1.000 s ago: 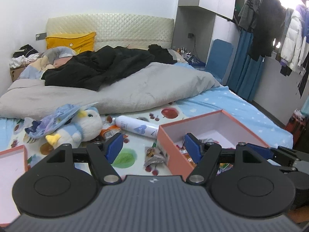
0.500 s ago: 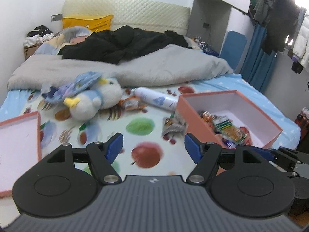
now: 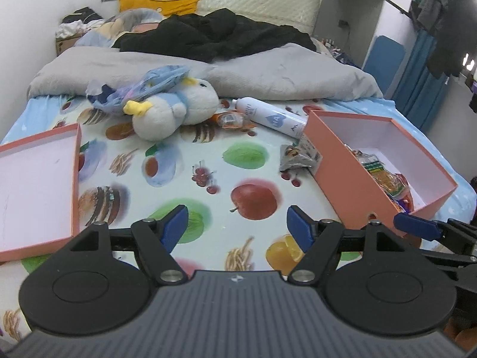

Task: Organize snacks
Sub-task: 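Move the left tool to the orange-wrapped packet while the right tool approaches the grey foil packet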

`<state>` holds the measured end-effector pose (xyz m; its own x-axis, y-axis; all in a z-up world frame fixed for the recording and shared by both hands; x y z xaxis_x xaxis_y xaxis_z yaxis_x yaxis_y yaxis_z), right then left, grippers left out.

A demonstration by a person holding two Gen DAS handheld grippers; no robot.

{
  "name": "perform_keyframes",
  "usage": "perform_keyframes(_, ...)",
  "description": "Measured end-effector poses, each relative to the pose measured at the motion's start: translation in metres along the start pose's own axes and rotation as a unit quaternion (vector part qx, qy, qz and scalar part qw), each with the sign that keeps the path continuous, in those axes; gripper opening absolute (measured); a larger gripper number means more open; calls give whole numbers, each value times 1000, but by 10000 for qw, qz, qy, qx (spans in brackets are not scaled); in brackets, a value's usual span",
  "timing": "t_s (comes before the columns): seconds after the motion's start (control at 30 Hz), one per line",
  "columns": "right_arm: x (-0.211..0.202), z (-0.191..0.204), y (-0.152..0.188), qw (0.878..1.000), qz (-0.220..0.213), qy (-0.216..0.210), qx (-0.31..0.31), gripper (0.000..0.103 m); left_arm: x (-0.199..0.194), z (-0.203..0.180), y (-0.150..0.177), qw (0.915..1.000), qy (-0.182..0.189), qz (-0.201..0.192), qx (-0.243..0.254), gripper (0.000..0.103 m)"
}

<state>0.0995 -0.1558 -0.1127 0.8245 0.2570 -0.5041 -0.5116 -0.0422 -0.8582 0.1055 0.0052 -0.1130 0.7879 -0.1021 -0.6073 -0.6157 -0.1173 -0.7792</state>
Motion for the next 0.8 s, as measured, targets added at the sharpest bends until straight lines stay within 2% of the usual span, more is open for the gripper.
perform_keyframes(0.23,24,1,5,9998,186,39,-106,62,24,20,-2,9990,-233,-4,-371,78)
perform_keyframes(0.5,73,-1,4,9987,303,213,-361,62,80,43,-10,9979,-338,156,-526,79)
perform_keyframes(0.8,139,-9,-7,9945,112,490,-924,62,161,60,-24,9975,-88,234,-656,79)
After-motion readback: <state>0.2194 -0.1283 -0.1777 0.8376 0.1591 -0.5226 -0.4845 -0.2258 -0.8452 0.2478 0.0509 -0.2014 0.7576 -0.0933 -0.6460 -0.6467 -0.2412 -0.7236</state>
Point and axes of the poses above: each gripper's, at about its wrist camera, not at the fingertips, and x roughly the way its jaws point, z to its left, y to its underside, the point moved 6 cm from there along x, roughly the way its jaws point, and after that the axes turned 4 degrees about -z, right-handed, at the moved point
